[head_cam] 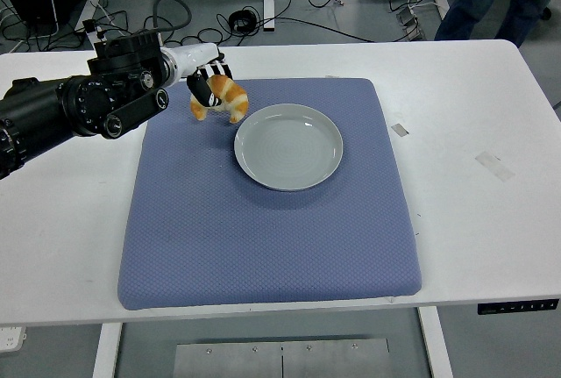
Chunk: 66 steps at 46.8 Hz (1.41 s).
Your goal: Place the bread on the table
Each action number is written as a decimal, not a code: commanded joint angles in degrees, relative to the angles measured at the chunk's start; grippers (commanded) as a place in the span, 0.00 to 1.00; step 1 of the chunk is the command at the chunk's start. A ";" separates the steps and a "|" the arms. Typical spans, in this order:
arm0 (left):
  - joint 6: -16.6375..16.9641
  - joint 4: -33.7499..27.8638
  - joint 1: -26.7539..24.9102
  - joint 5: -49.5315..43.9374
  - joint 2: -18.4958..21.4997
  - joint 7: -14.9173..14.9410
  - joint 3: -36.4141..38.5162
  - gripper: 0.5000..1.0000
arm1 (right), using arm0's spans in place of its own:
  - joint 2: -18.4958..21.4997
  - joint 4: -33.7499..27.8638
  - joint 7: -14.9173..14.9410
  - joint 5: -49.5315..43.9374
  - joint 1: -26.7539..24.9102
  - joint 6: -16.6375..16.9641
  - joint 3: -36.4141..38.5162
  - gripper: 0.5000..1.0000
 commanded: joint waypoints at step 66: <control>0.08 0.10 2.65 -5.21 3.47 -0.06 0.36 0.95 | 0.00 0.00 0.00 0.00 0.00 0.00 -0.01 1.00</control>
